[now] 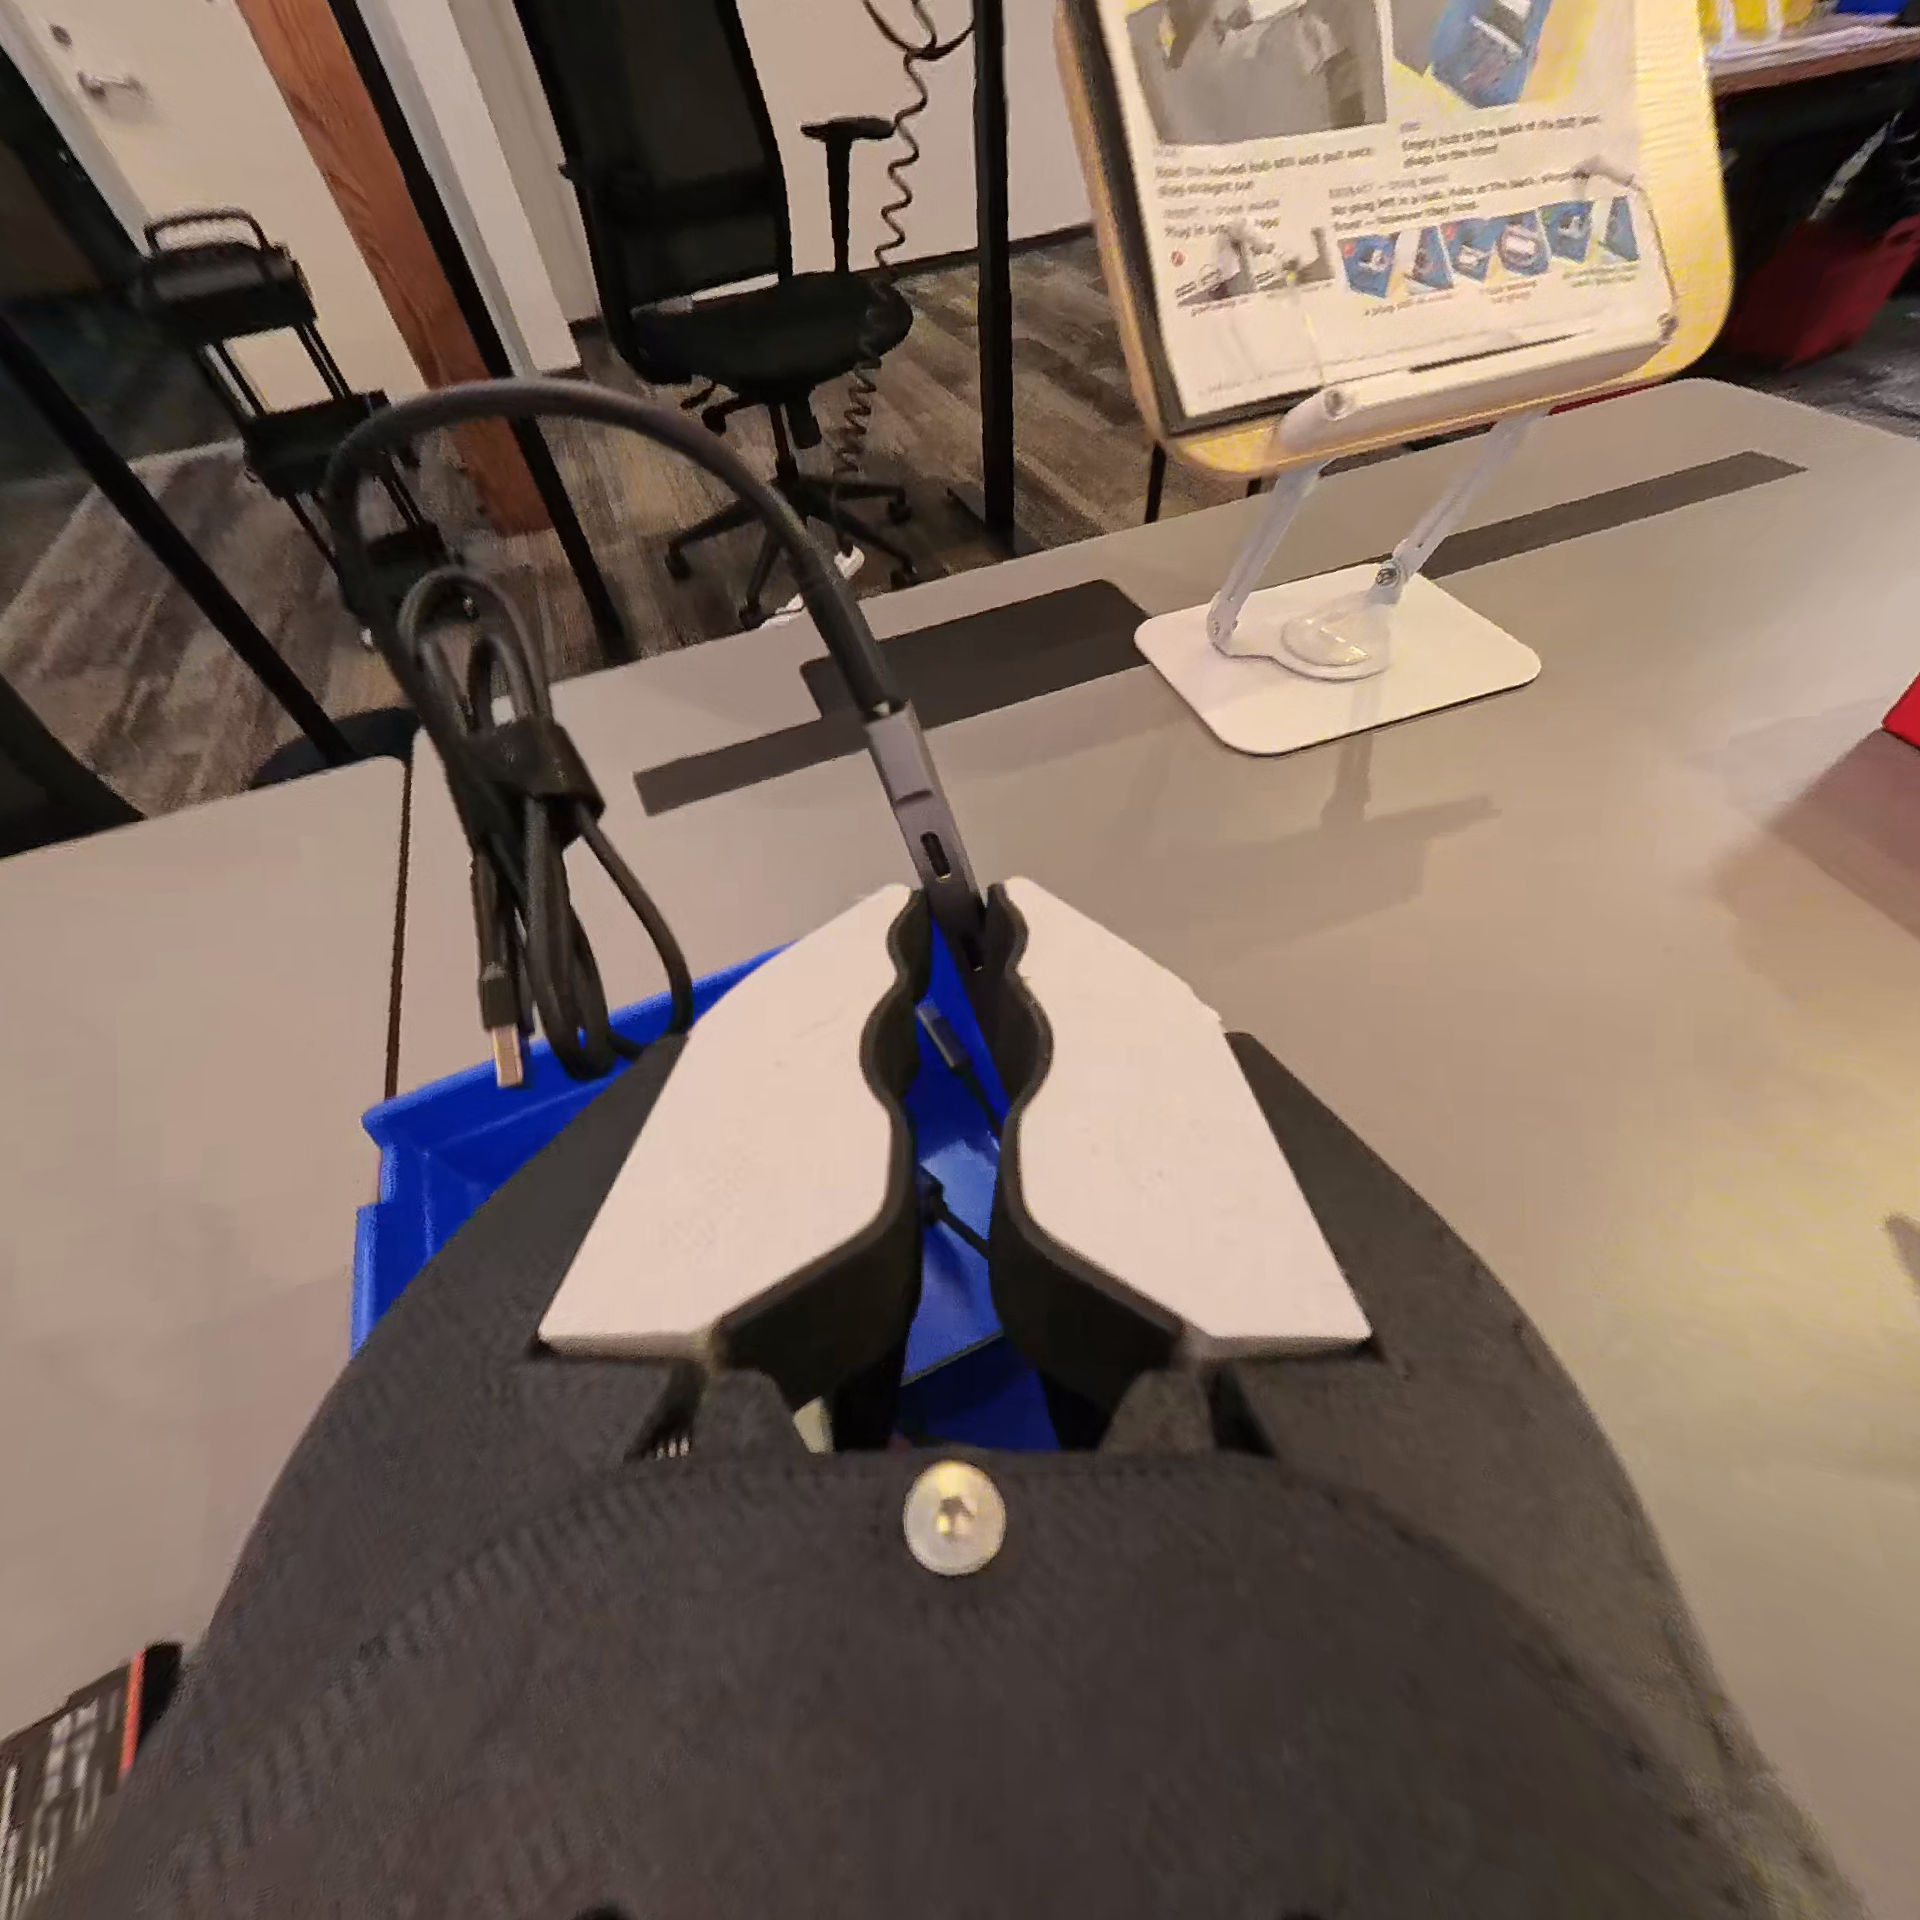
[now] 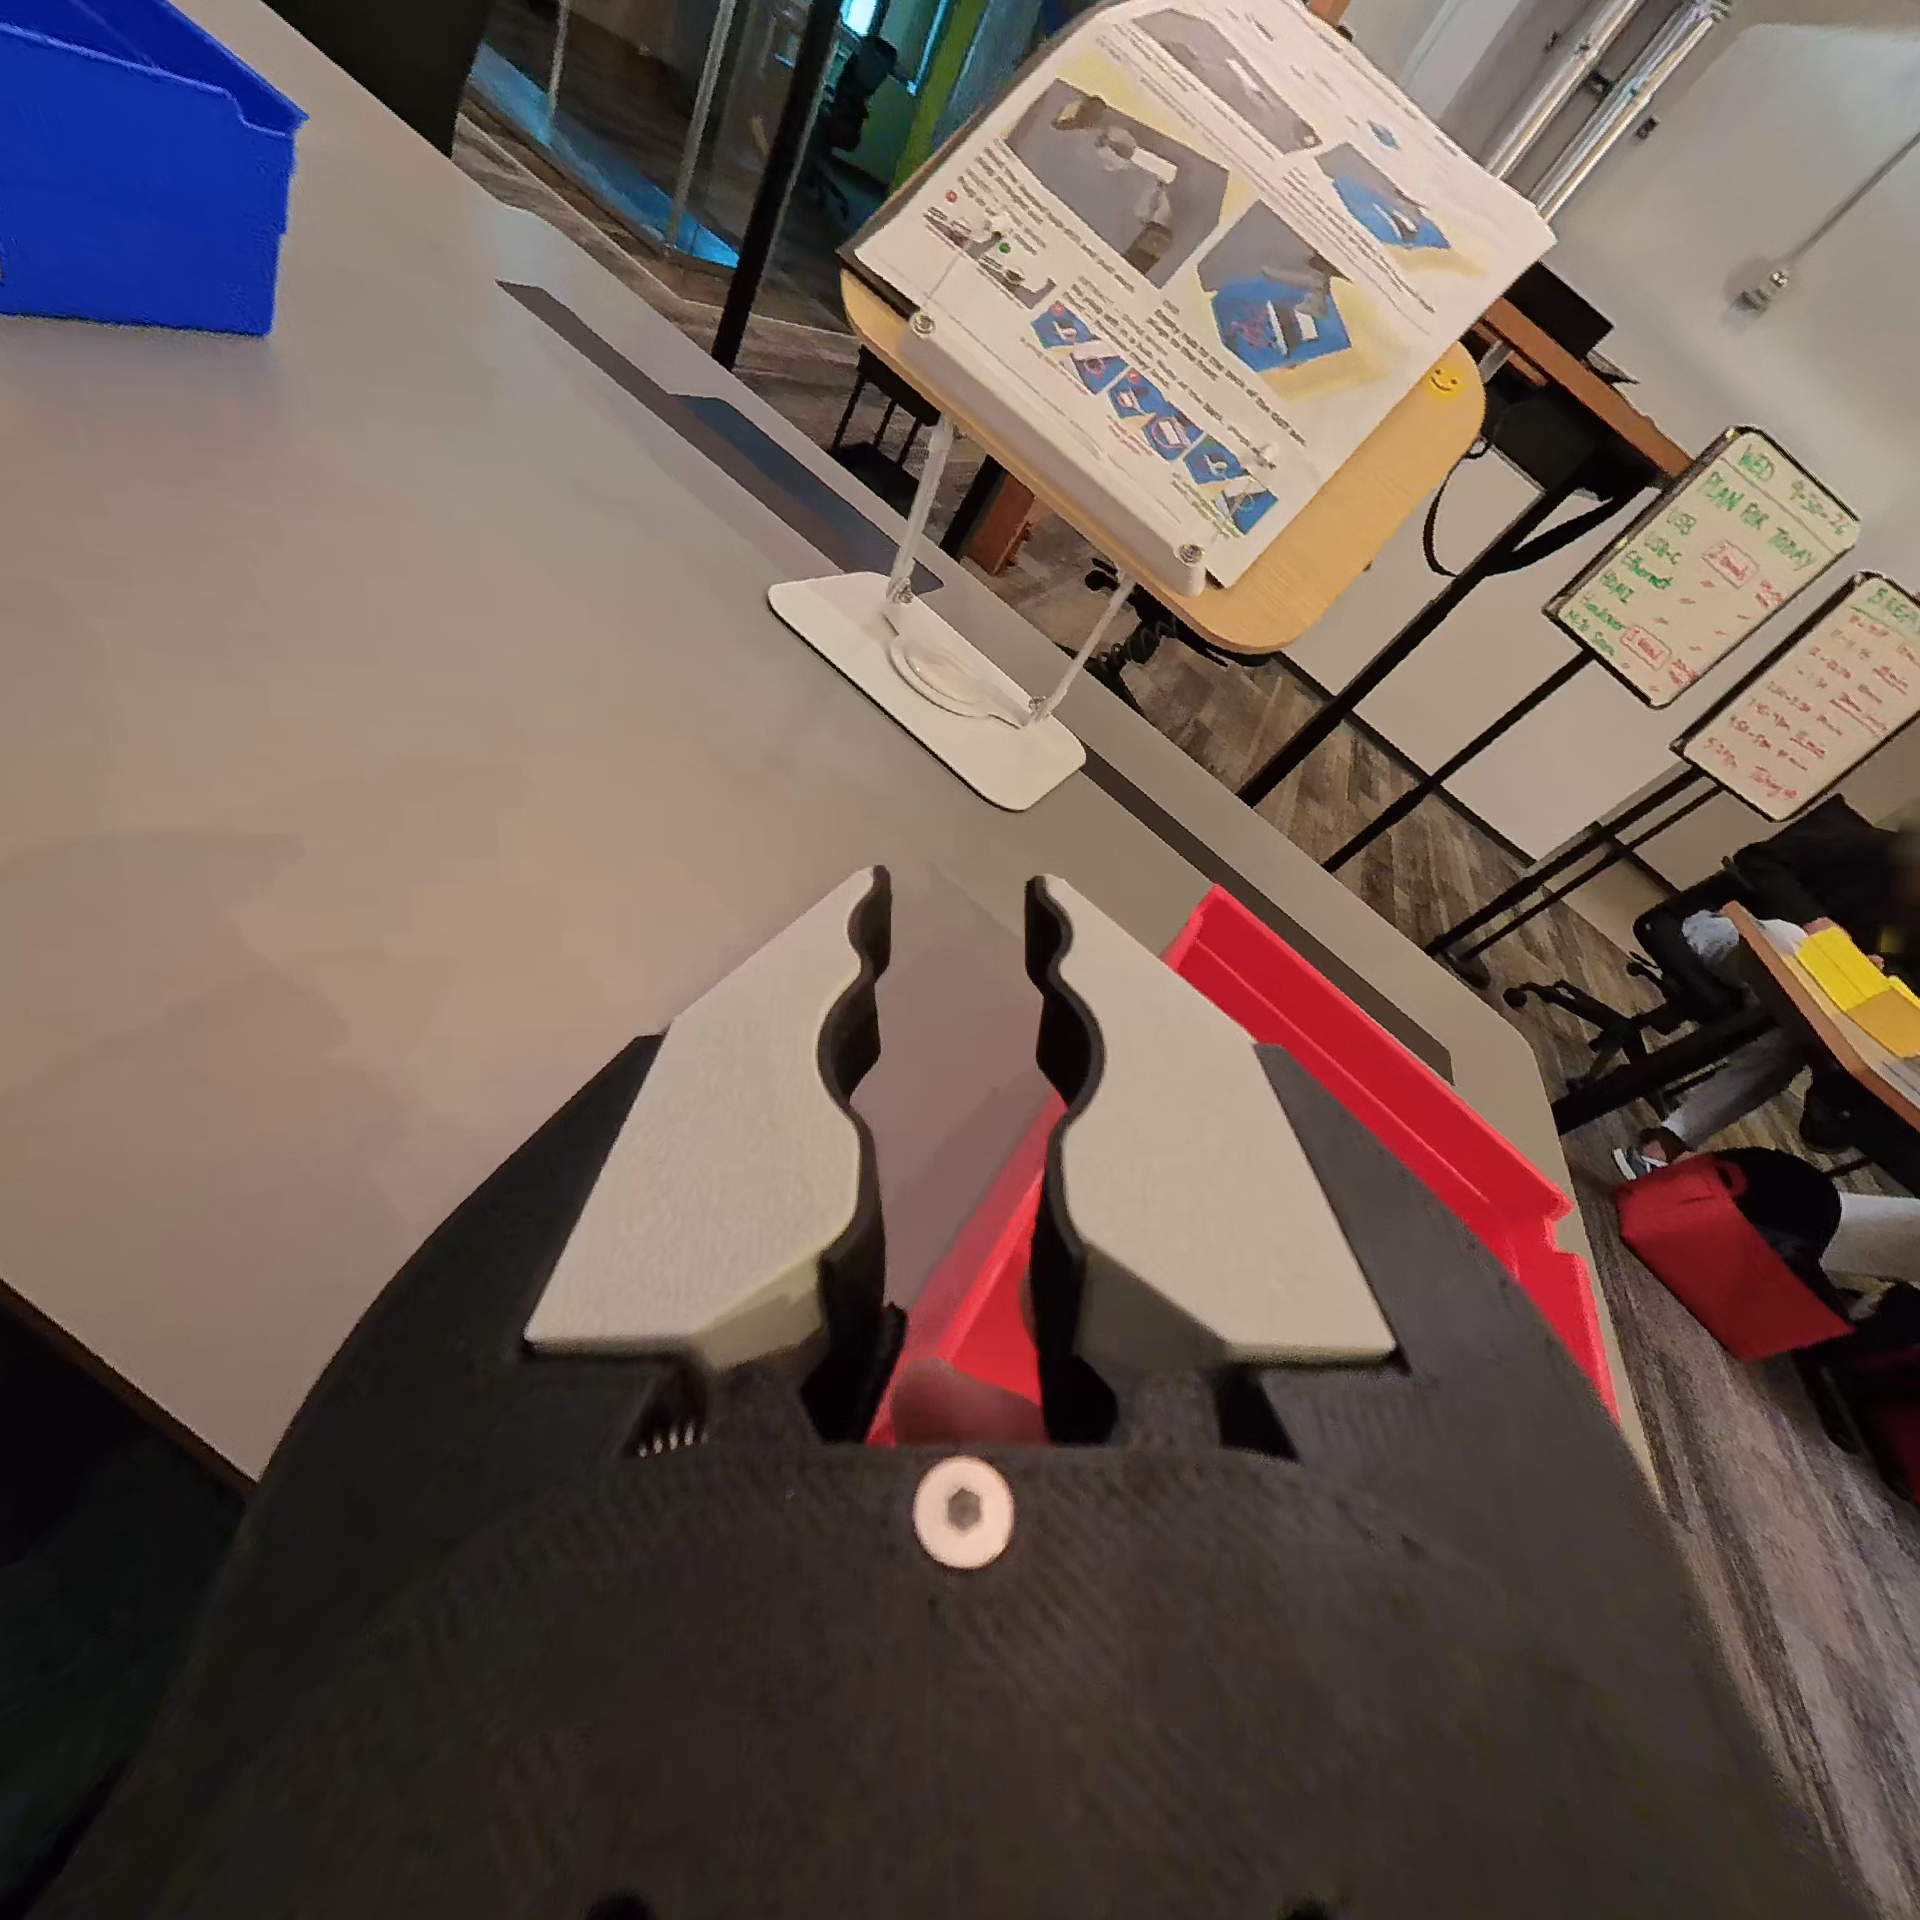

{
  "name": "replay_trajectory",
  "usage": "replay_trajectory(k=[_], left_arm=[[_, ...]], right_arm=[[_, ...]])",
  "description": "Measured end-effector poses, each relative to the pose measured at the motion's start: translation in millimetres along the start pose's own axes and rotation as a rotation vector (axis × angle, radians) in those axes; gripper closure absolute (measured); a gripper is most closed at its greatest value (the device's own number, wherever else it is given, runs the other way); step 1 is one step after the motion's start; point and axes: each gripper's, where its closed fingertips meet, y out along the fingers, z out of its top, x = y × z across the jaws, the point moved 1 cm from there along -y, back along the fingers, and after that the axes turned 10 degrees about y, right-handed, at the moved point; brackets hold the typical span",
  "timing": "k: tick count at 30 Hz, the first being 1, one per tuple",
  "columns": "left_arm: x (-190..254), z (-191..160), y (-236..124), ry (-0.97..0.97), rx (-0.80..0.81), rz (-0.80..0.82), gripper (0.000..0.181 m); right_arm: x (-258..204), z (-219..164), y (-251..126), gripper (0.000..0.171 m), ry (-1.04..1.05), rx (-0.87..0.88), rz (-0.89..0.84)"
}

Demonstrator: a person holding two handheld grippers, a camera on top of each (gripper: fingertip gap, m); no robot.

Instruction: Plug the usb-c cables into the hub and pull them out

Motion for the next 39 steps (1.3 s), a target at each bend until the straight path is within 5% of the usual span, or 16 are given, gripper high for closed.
replay_trajectory(k=[12,21,29,39], left_arm=[[26,69,-12,0.111,0.129,-0.026,0.172],[92,112,-10,0.216,0.216,-0.097,0.172],[170,116,13,0.155,0.267,-0.256,0.172],[253,88,42,-0.044,0.264,-0.432,0.172]], right_arm=[[-20,13,3,0.148,-0.008,0.037,0.058],[-37,31,6,0.148,0.028,0.090,0.119],[-73,51,23,0.143,0.035,0.124,0.209],[-146,52,72,0.115,0.163,0.020,0.441]])
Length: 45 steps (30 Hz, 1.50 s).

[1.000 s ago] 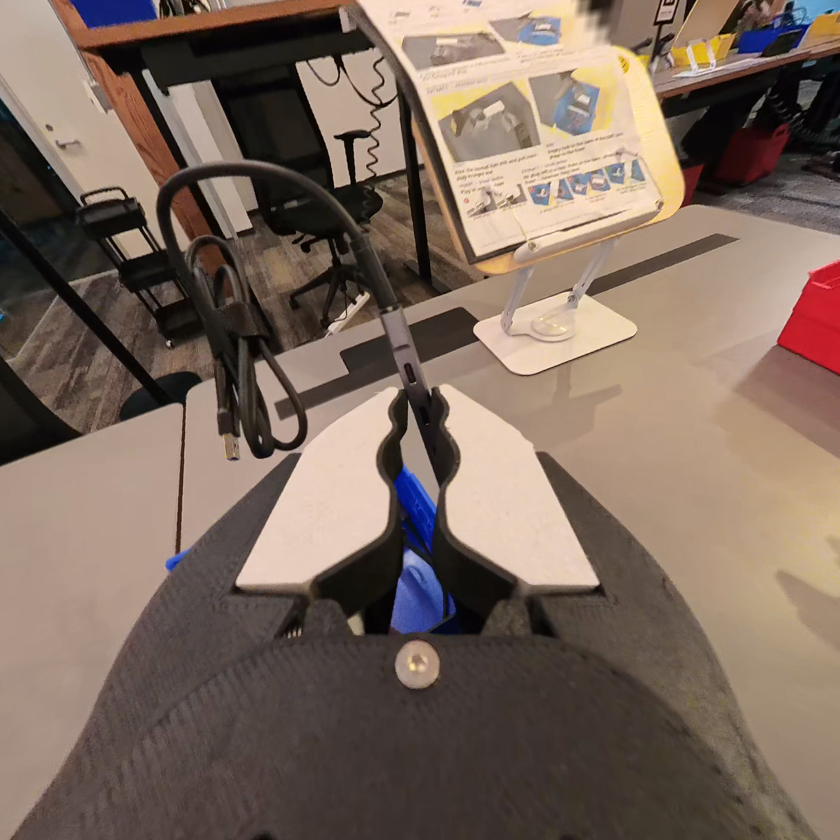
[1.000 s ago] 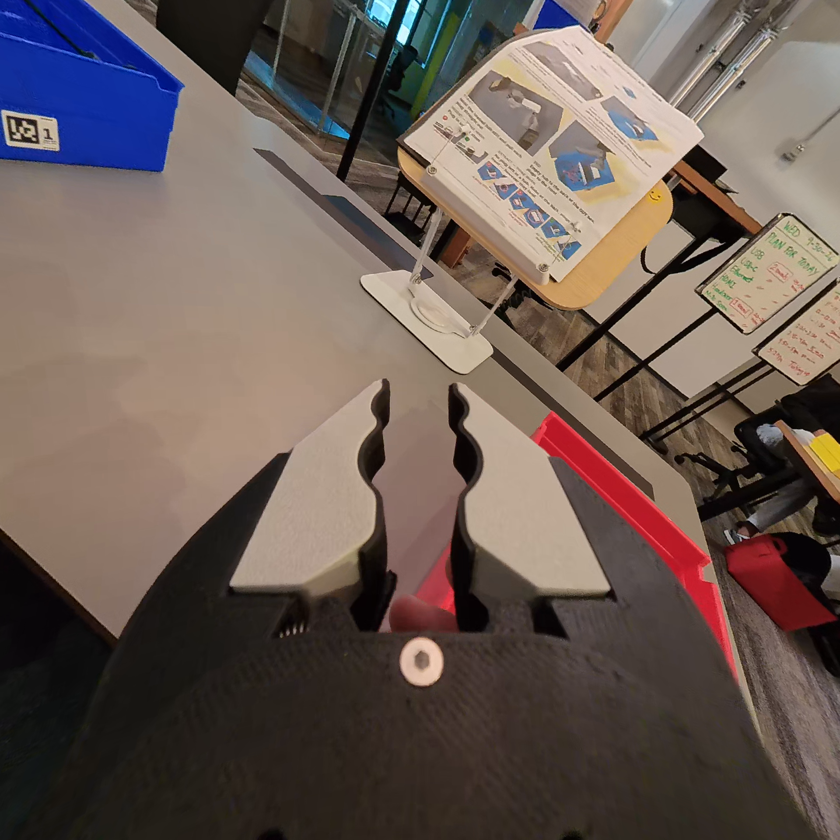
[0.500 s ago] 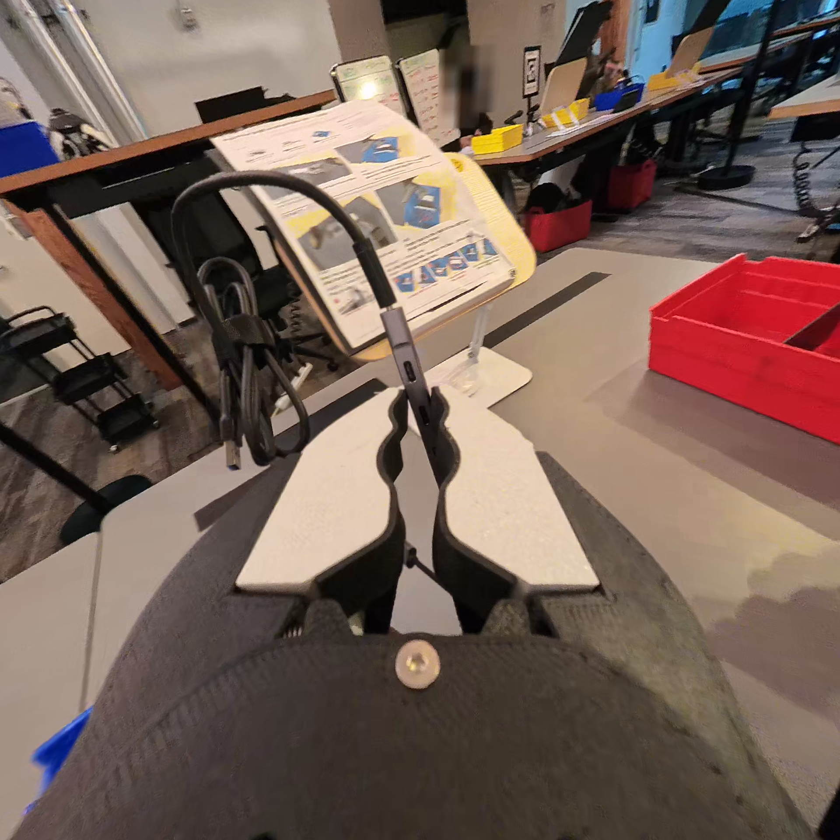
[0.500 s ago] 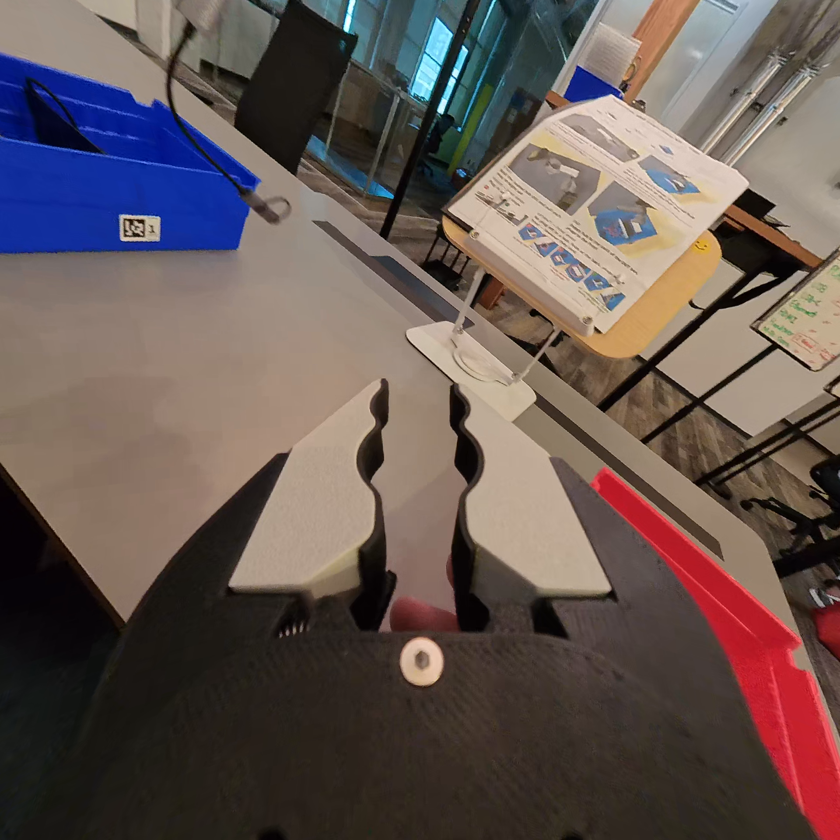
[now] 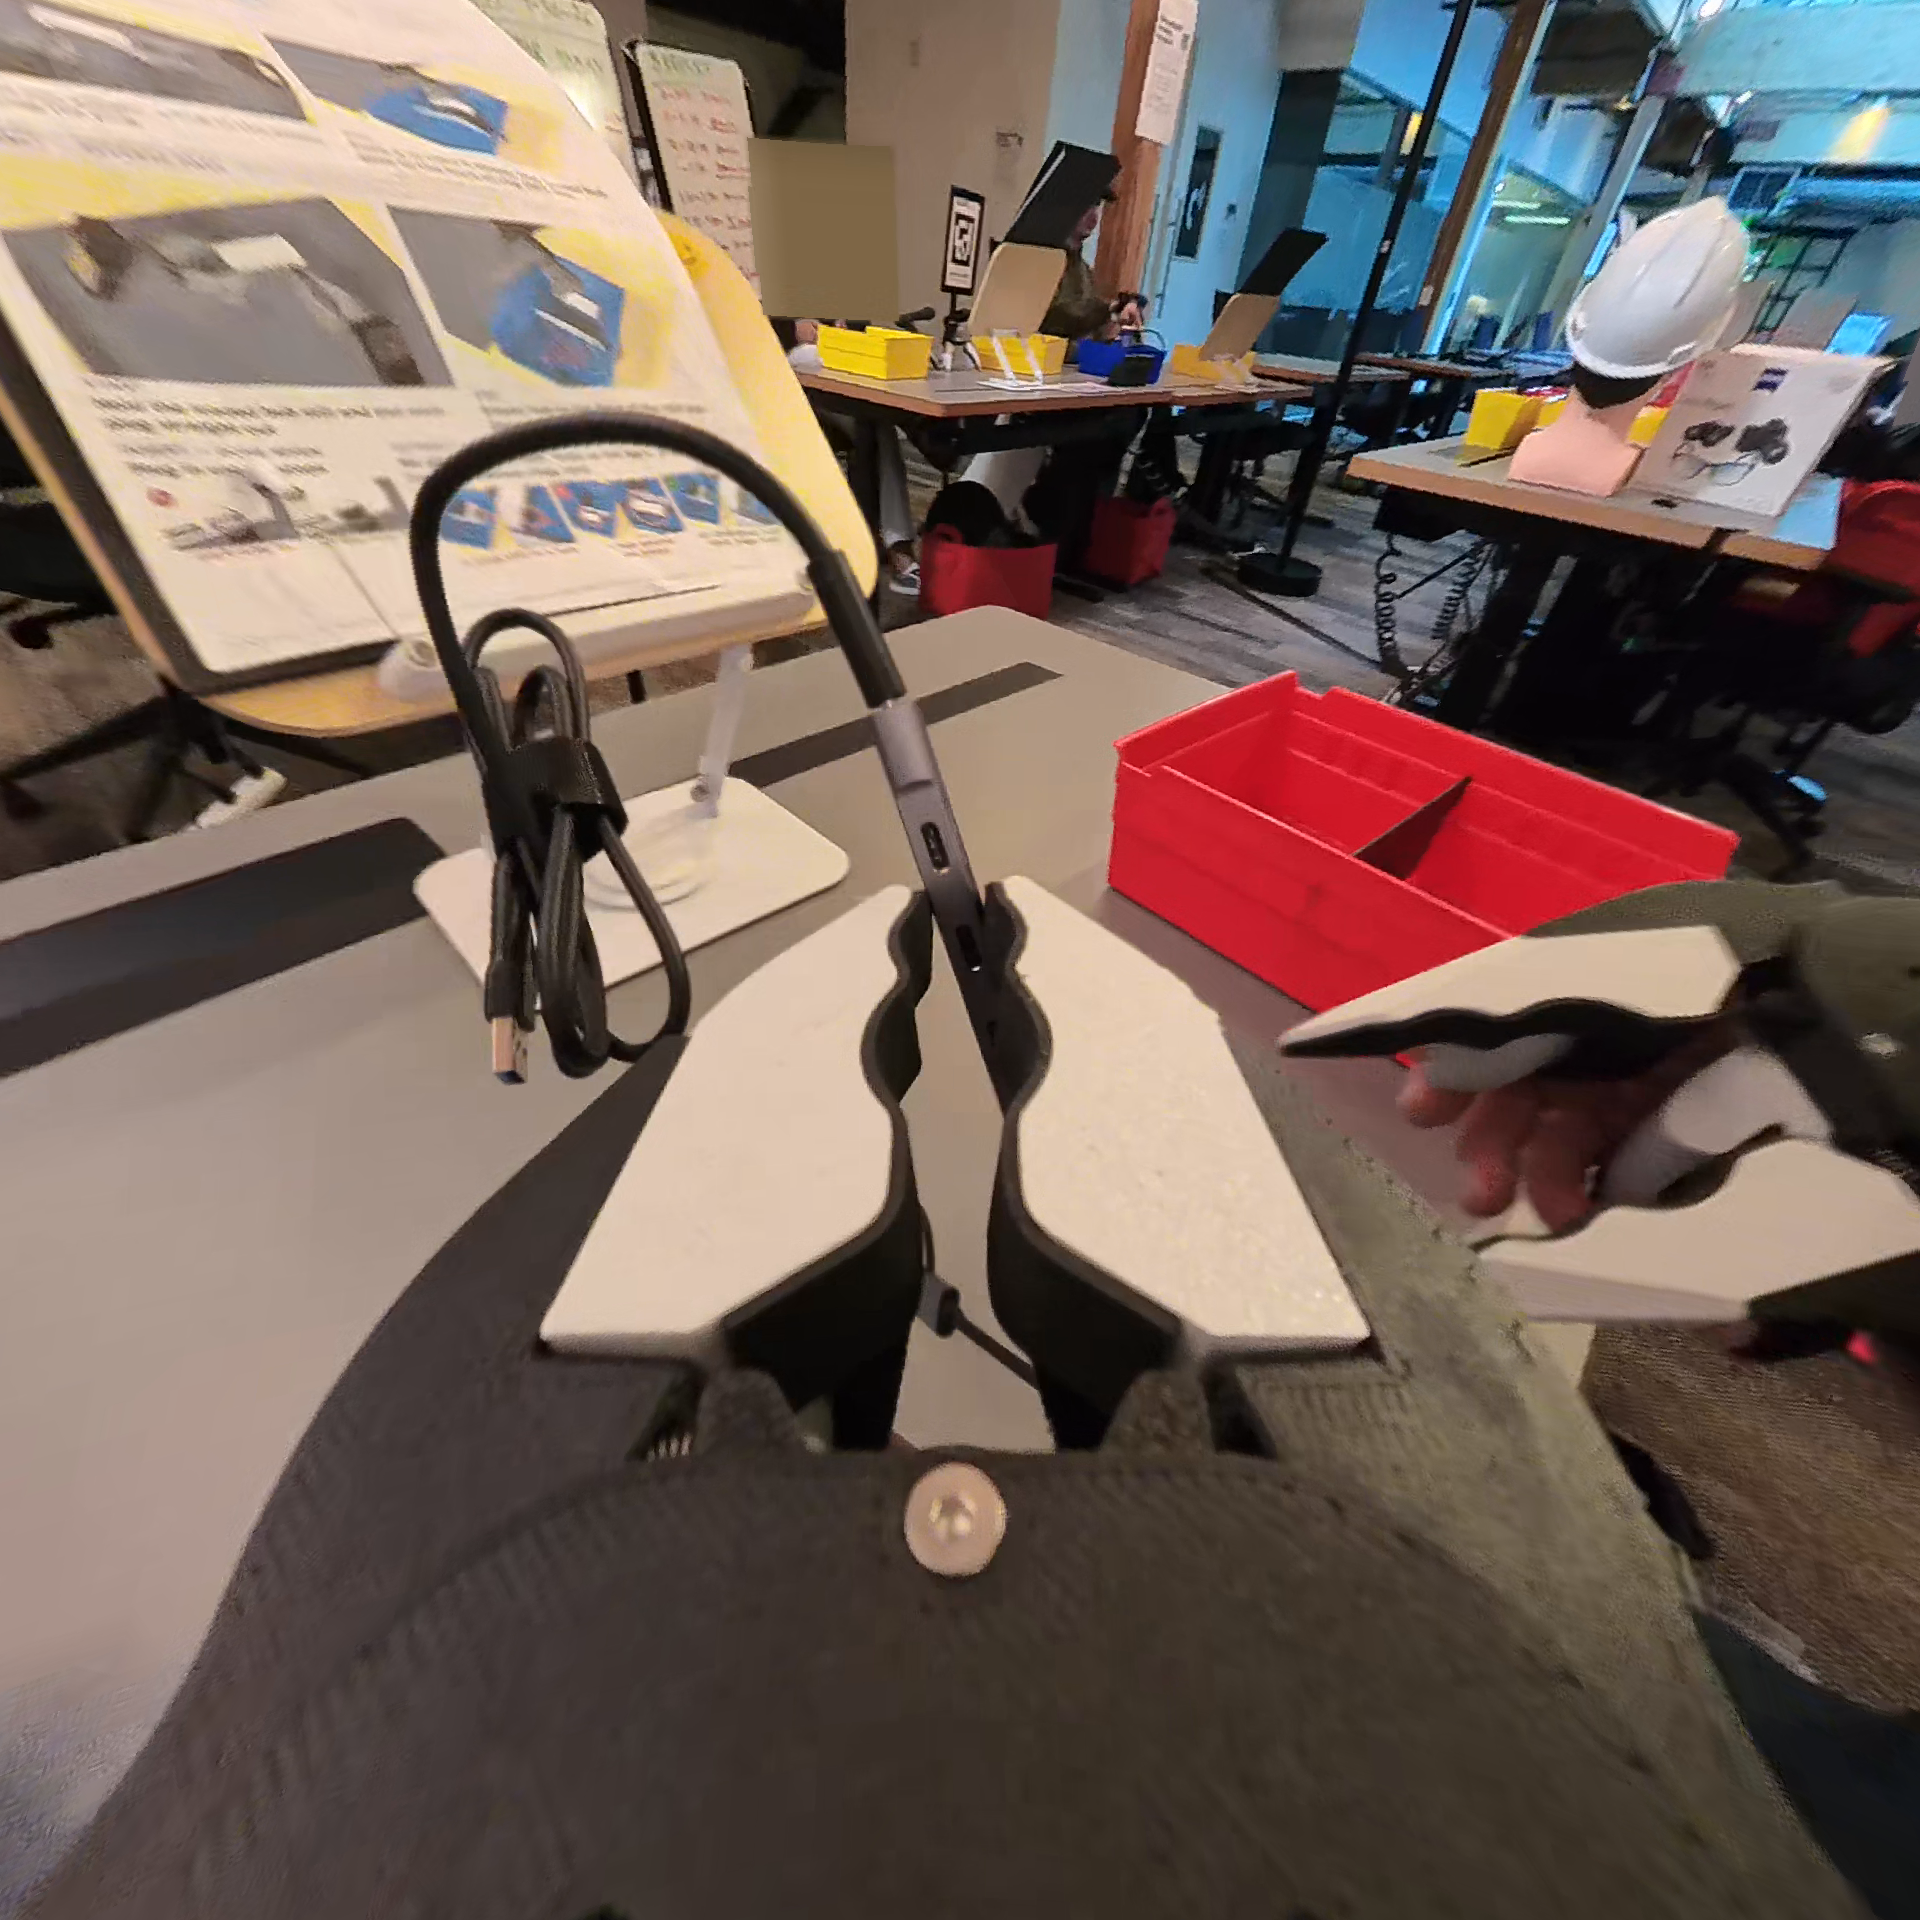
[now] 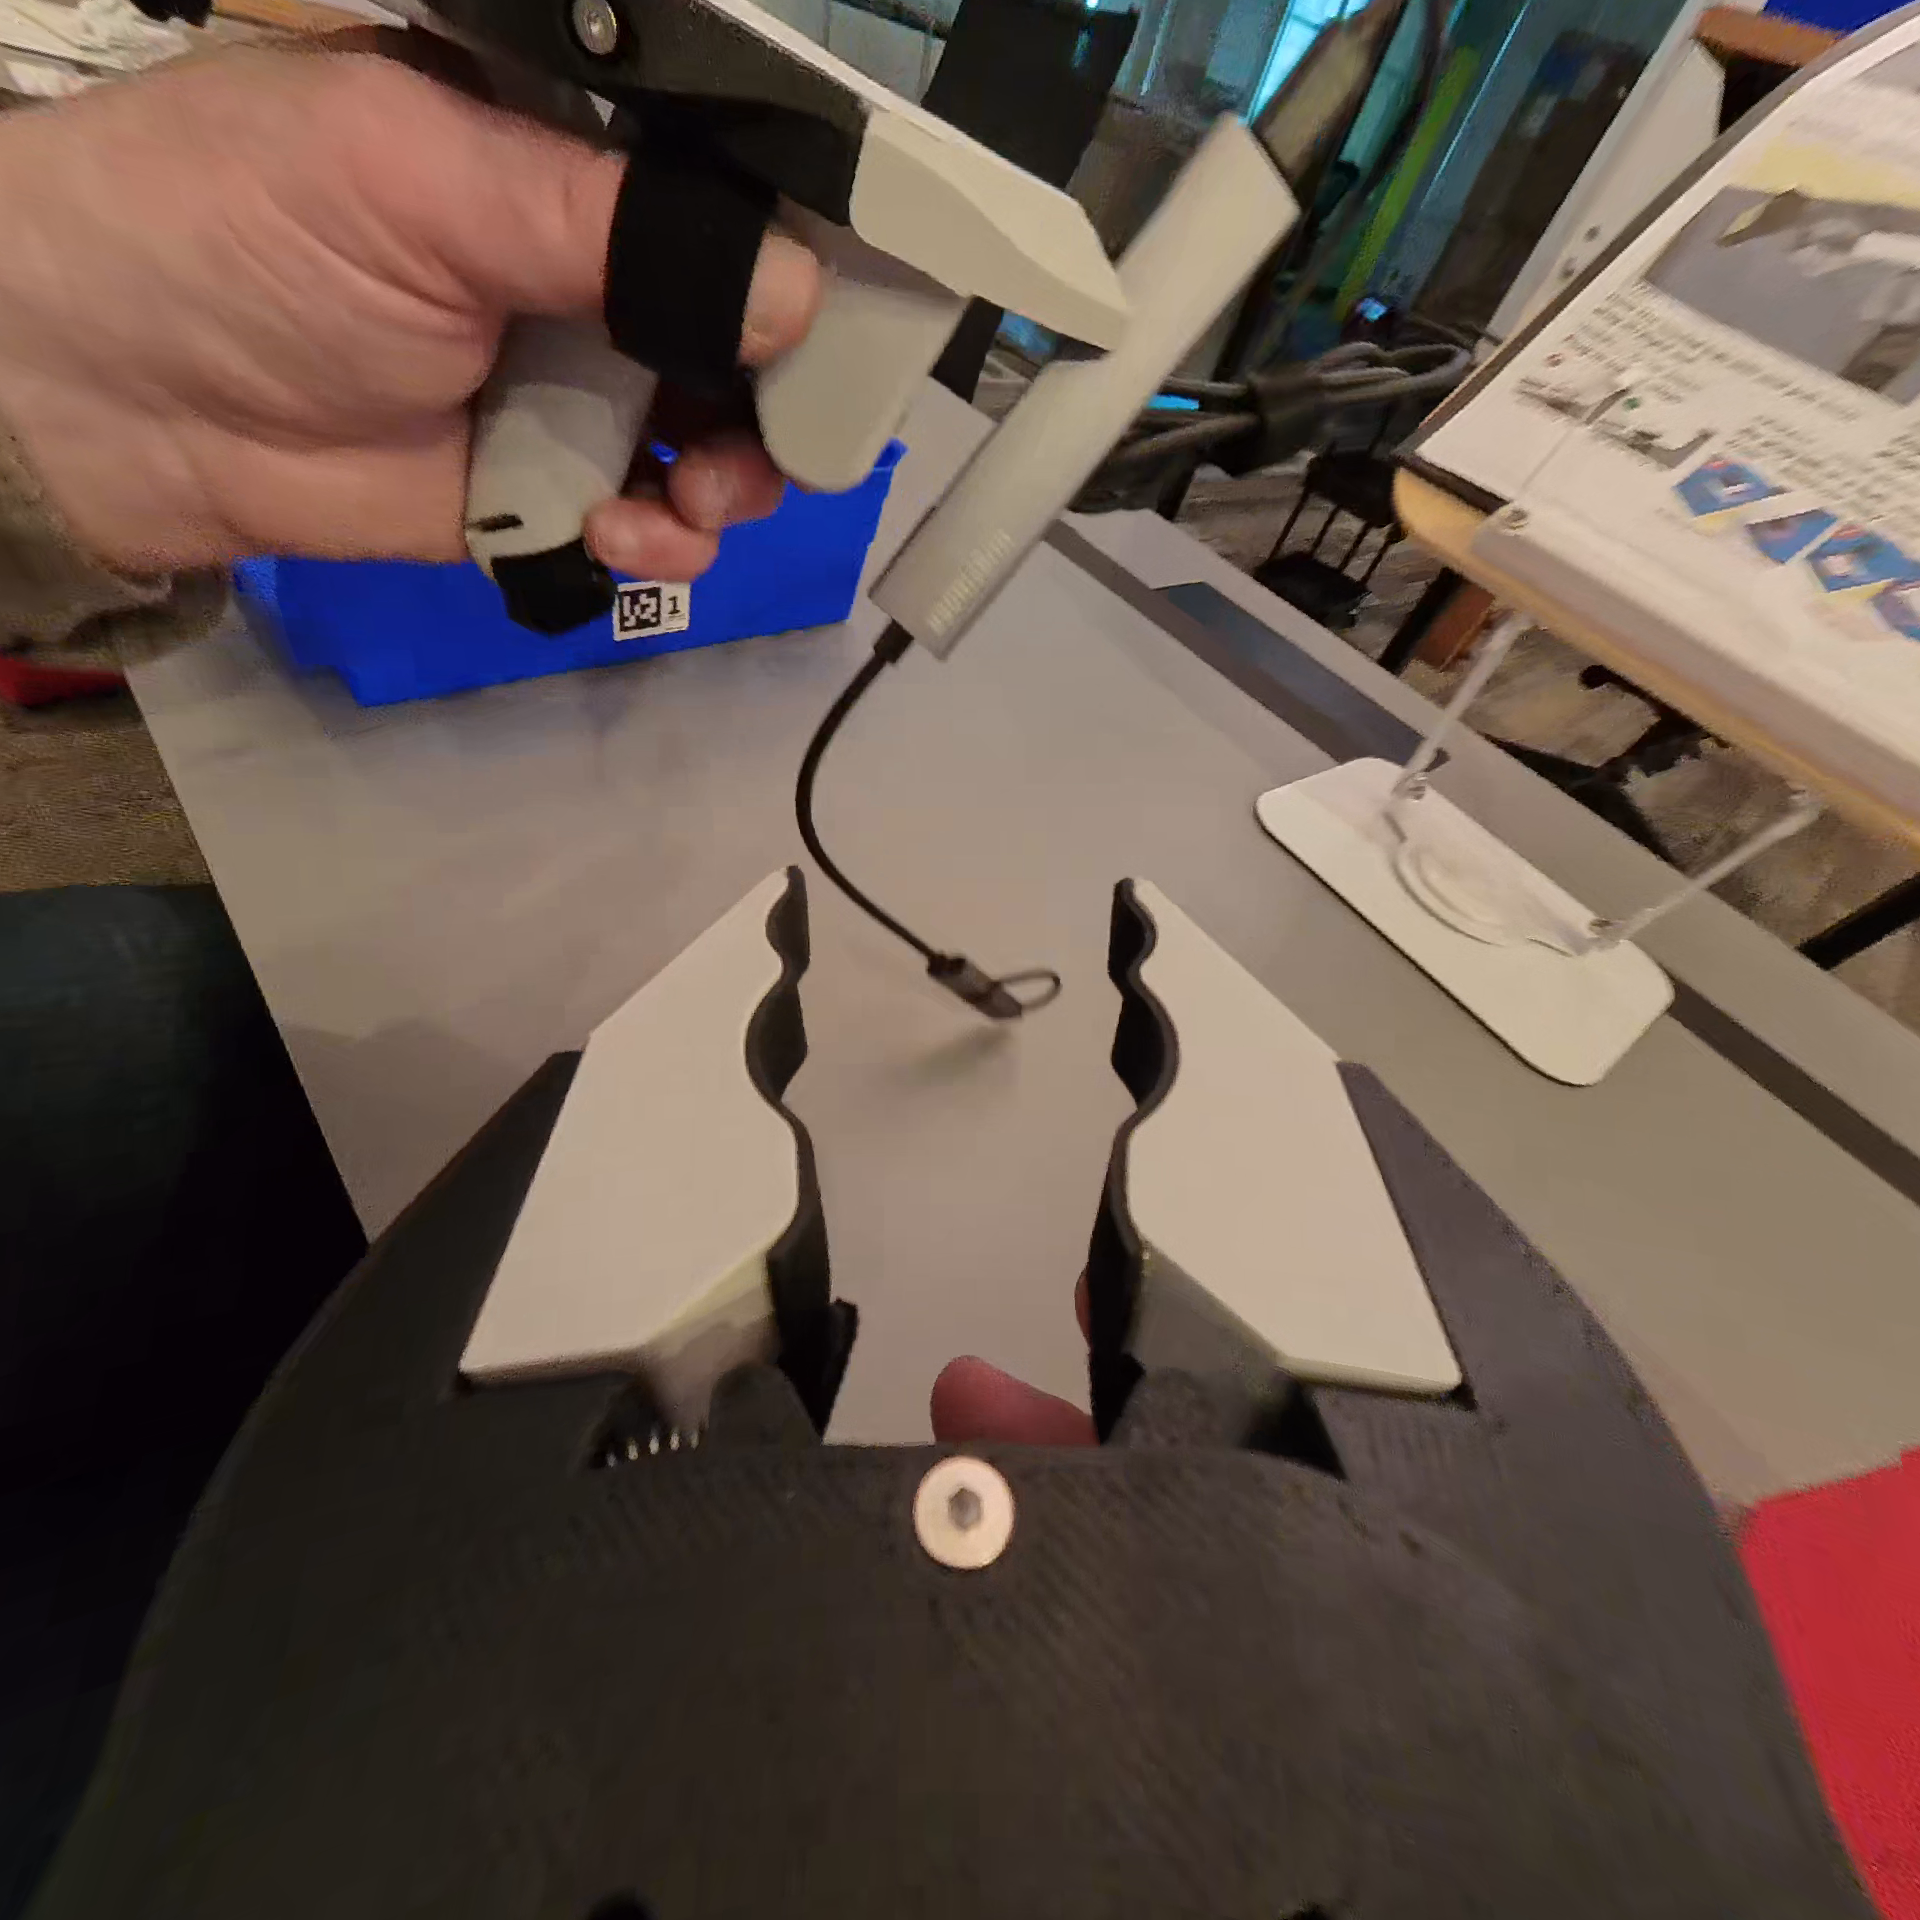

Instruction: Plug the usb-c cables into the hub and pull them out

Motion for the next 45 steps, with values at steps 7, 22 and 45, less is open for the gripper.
replay_trajectory(k=[7,22,45], left_arm=[[27,-14,15,-0.031,-0.006,-0.055,0.172],[46,-37,17,-0.049,-0.031,-0.101,0.172],[44,-59,9,-0.320,-0.056,-0.206,0.141]], right_arm=[[-12,3,32,0.117,0.224,0.036,0.120],[-4,-15,40,0.144,0.209,0.007,0.137],[9,-33,3,0.146,-0.217,-0.149,0.255]])
